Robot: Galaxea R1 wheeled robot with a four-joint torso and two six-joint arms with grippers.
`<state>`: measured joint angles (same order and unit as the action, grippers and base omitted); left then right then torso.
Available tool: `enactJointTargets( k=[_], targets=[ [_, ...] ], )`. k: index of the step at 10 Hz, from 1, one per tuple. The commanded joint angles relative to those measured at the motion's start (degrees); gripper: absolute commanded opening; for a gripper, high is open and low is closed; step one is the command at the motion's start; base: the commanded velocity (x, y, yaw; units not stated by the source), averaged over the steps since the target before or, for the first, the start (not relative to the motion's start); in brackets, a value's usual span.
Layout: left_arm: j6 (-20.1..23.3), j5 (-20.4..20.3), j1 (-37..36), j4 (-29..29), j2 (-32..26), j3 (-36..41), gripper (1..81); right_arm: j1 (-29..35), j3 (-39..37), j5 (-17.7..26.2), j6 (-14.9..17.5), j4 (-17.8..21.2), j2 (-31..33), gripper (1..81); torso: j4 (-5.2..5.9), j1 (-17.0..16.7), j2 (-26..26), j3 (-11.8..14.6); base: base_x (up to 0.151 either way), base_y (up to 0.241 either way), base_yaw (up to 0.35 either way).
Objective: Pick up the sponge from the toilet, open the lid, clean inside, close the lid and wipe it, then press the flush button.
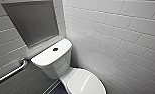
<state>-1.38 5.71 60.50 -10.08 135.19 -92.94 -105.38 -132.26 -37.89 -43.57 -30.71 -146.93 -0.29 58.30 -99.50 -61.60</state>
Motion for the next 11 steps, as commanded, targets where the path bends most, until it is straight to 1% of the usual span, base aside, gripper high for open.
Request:
enactJointTargets(
  k=[1, 2, 4, 5, 6, 7, 8, 9, 11],
  targets=[
    [0.06, 6.16, -5.79, -2.84, 2.1, -1.18, 81.1, -4.45, -5.71, 2.29, -0.02, -2.77, -2.33, 1.0, 0.0, 0.0, 0.0, 0.0, 0.0, 0.0, 0.0],
    [0.06, 6.16, -6.4, -2.84, 3.51, -1.98, 81.1, -4.54, -6.78, 2.56, -0.2, -4.45, -3.39, 1.0, 0.0, 0.0, 0.0, 0.0, 0.0, 0.0, 0.0],
    [0.06, 6.16, -8.77, -3.97, 5.79, -2.51, 81.1, -5.16, -10.1, 4.12, -0.02, -4.89, -6.89, 1.0, 0.0, 0.0, 0.0, 0.0, 0.0, 0.0, 0.0],
    [0.06, 6.16, -10.35, -6.35, 6.76, -3.65, 81.1, -5.51, -12.29, 5.53, -0.02, -5.15, -9.0, 1.0, 0.0, 0.0, 0.0, 0.0, 0.0, 0.0, 0.0],
    [0.06, 6.25, -11.23, -8.54, 7.81, -4.53, 81.1, -6.12, -14.66, 8.24, 0.24, -5.15, -11.8, 1.0, 0.0, 0.02, 0.0, 0.0, 0.0, 0.0, 0.0],
    [0.06, 7.21, -12.2, -9.87, 8.87, -4.71, 81.1, -6.21, -17.48, 10.28, 0.33, -5.41, -14.27, 1.0, 0.0, 0.02, 0.0, 0.0, 0.0, 0.0, 0.0],
    [0.06, 8.53, -13.08, -11.1, 9.75, -4.53, 81.1, -6.39, -19.86, 10.38, 0.42, -5.59, -15.95, 1.0, 0.0, 0.02, 0.0, 0.0, 0.0, 0.0, 0.0],
    [0.06, 8.62, -14.04, -11.89, 10.45, -4.27, 81.1, -6.39, -20.49, 10.38, 0.33, -5.59, -16.4, 1.0, 0.0, 0.02, 0.0, 0.0, 0.0, 0.0, 0.0],
    [0.06, 8.53, -15.54, -15.49, 12.74, -4.36, 81.1, -6.21, -19.61, 10.38, -0.11, -7.35, -16.05, 1.0, 0.0, 0.02, 0.0, 0.0, 0.0, 0.0, 0.0]
  ],
)
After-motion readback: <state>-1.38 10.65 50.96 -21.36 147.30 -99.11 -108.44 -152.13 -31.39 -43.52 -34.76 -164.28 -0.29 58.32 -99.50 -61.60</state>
